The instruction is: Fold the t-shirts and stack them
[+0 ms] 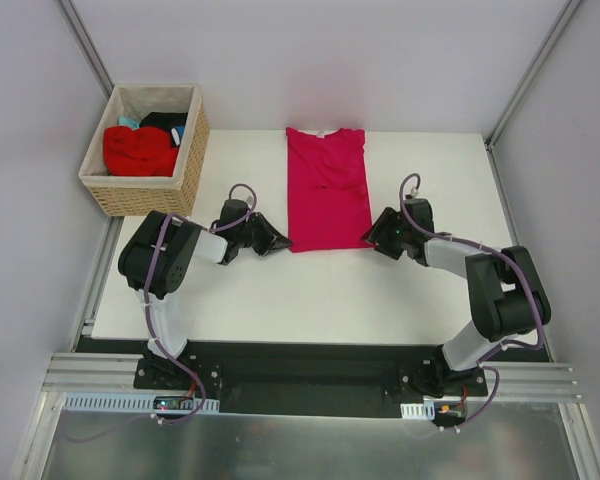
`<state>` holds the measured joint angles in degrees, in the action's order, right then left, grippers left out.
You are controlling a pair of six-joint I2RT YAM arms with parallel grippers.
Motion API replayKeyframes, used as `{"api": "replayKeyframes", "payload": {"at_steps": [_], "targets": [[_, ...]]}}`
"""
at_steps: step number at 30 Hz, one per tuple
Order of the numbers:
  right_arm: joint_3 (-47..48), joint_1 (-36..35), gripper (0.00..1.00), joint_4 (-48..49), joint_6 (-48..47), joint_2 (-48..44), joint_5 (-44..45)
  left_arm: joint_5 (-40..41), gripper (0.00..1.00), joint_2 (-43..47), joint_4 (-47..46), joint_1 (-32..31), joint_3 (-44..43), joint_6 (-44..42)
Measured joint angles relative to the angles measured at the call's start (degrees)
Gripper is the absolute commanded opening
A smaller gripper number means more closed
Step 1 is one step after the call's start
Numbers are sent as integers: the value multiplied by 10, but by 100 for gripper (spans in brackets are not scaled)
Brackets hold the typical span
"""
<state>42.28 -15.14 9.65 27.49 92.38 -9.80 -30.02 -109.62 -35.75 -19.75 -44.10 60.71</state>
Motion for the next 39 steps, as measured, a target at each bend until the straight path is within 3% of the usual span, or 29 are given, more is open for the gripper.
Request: {"api": "replayKeyframes", "payload": {"at_steps": [25,31,33,39], "targets": [[33,-25,47,9,-5,37,27,-12,0,1,0,15,5,0],[36,-36,23,19,0,48,31,-13,0,1,0,19,6,0],[35,-35,2,17,2,50,33,-13,0,1,-1,19,6,0],[34,-36,1,11,6,52,36,-13,0,1,-4,19,8,0]]}}
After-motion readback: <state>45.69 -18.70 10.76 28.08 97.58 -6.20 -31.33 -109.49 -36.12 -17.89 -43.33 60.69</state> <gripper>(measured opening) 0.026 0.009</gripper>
